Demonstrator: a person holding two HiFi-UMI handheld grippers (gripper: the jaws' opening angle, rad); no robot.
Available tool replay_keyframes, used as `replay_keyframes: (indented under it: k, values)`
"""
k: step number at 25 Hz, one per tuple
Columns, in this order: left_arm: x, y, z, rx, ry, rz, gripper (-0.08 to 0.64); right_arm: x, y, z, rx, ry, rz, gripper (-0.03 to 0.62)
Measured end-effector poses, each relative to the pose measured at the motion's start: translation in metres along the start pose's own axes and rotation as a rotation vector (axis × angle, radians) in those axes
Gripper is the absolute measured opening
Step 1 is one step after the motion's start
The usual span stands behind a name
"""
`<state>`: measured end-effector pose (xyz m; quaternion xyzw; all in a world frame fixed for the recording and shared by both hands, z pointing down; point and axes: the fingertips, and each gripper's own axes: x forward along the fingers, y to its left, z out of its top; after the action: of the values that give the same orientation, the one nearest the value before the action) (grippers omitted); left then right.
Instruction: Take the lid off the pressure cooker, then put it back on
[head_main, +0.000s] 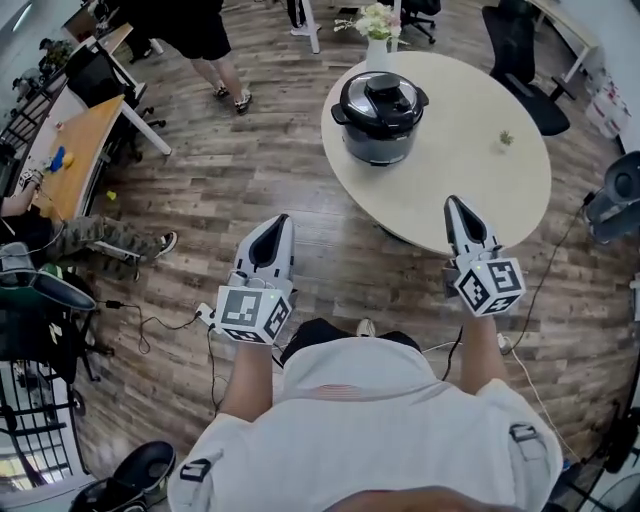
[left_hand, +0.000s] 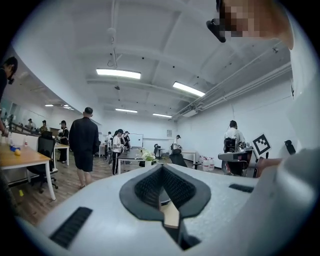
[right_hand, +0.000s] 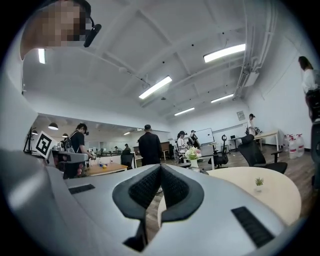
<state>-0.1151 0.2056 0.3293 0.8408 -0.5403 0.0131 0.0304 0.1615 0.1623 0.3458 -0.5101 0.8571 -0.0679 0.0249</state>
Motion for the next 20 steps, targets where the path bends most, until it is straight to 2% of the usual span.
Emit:
replay_keyframes:
  k: [4, 7, 12, 15, 17, 20]
  values:
    - [0.068, 0.007, 0.002, 0.004, 0.005, -0.076, 0.005, 0.027, -0.046, -0.004, 0.020, 0.003, -0.084, 0.001]
    - [0.112, 0.024, 0.004, -0.006, -0.004, -0.128, 0.005, 0.052, -0.065, -0.003, 0.019, -0.001, -0.136, 0.001]
    - [0.193, 0.072, 0.010, -0.023, -0.020, -0.253, 0.005, 0.107, -0.078, 0.009, -0.006, -0.001, -0.260, 0.002]
    - [0.231, 0.095, 0.019, 0.004, -0.031, -0.330, 0.005, 0.140, -0.080, 0.018, -0.071, 0.005, -0.327, 0.001]
    - [0.250, 0.108, 0.020, 0.022, -0.028, -0.363, 0.005, 0.158, -0.084, 0.025, -0.108, 0.004, -0.366, 0.000]
    - [0.276, 0.124, 0.017, 0.033, -0.018, -0.388, 0.005, 0.180, -0.091, 0.027, -0.104, -0.002, -0.396, 0.001]
